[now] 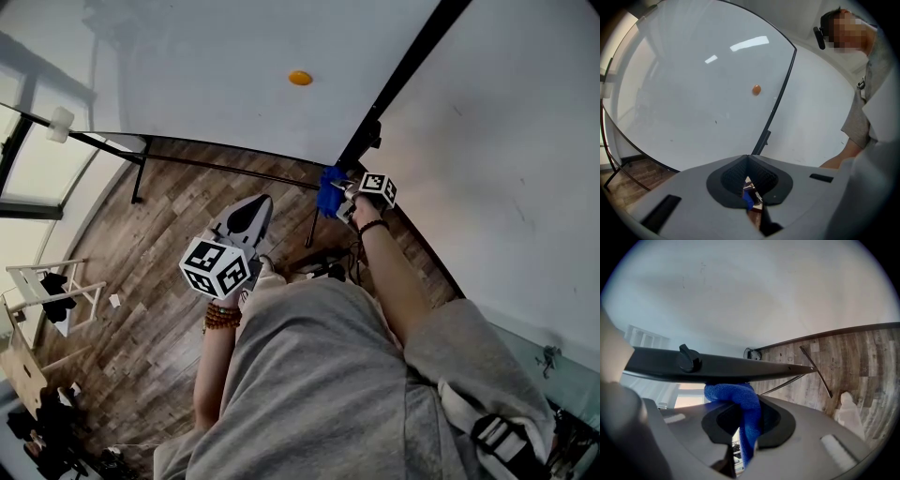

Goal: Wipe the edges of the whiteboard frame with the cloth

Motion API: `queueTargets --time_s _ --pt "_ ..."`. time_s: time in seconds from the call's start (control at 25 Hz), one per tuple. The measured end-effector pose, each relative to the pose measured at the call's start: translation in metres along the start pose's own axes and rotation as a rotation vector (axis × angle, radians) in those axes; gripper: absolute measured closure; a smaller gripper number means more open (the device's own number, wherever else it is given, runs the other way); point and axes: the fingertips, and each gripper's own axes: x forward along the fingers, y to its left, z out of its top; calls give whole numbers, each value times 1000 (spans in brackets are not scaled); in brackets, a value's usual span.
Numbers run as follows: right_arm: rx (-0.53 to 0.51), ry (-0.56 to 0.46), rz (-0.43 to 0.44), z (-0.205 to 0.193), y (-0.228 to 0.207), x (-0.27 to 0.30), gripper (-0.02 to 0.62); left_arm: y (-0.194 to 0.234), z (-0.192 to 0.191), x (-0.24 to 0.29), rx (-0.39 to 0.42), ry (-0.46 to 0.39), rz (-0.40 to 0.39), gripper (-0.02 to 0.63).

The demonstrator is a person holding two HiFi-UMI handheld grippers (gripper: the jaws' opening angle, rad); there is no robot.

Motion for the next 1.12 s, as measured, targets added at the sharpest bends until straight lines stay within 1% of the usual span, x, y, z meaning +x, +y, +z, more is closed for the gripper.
queueTargets --time_s 0.08,0.12,0.16,0.28,0.32,0.36,0.44,0.6,0.72,0.8,0.96,1.04,1.12 --pt "5 -7 -20 -5 -4 -2 531 2 0 -6 0 -3 3 598" --pt "-11 3 -45 -9 -8 -3 531 3 -1 -9 -2 -5 3 598" --pt "-51 27 -81 -16 -14 -3 528 4 -2 -11 -4 -5 2 598" --pt "-254 138 -200 -41 -24 -5 525 4 -7 -15 -9 1 -12 598" --pt "-302 158 -211 -47 -22 -7 525 2 -9 -16 -9 5 -20 598" --pt "-330 164 -199 -52 -17 -8 525 1 -11 -16 -6 9 -29 598" --pt "-354 147 -132 -59 3 -12 523 -2 -13 -17 11 20 -43 598" --pt "-418 64 5 -73 55 -27 523 -2 -15 -19 59 35 -59 598" --pt "-498 -17 46 -78 90 -47 522 -1 -11 -18 108 28 -62 598" --pt "-575 -87 45 -78 114 -62 520 2 -4 -16 163 17 -43 598" --pt "-744 -249 19 -80 161 -99 520 11 12 -16 263 -28 28 598" --pt "-858 -335 -11 -84 186 -119 518 14 20 -17 295 -53 60 598" --pt "-1008 -427 -47 -91 211 -137 518 17 27 -18 315 -79 80 598"
